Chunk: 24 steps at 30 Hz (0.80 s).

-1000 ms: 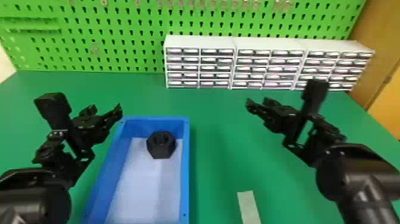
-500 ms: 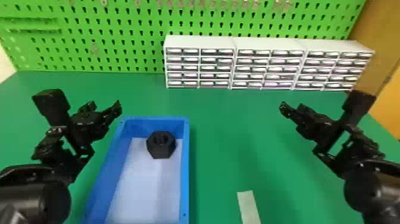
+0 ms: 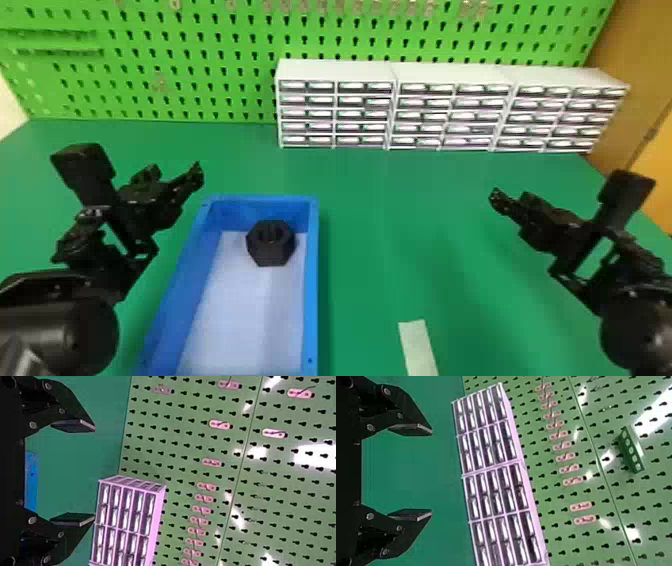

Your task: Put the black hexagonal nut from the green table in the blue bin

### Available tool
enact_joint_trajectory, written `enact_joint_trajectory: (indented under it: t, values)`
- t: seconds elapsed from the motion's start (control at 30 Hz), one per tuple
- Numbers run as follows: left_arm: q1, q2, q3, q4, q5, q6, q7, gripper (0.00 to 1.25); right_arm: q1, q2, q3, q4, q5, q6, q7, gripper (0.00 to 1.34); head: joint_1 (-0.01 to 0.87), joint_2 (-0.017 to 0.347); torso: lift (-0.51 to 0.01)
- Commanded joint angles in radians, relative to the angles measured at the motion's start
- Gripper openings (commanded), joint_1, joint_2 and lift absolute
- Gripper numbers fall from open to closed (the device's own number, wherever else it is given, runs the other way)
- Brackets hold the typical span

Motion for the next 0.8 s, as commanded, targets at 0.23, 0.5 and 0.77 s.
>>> enact_joint_trajectory:
  t: [0.23,0.5,0.77]
  values:
    - [-0.010,0.000,-0.012,0.000,0.030,0.000,0.000,0.79,-0.012,-0.002,-0.017,0.002,0.008,0.020,0.007,0.81,0.691,0.009,-0.097]
    - [-0.013,0.000,-0.017,0.000,0.031,0.000,0.000,0.79,-0.020,-0.002,-0.017,0.002,0.006,0.029,0.007,0.80,0.691,0.009,-0.097]
    - [-0.008,-0.003,-0.012,0.000,0.010,0.000,0.000,0.79,-0.009,-0.005,-0.016,0.002,-0.014,0.052,0.009,0.81,0.691,0.009,-0.097]
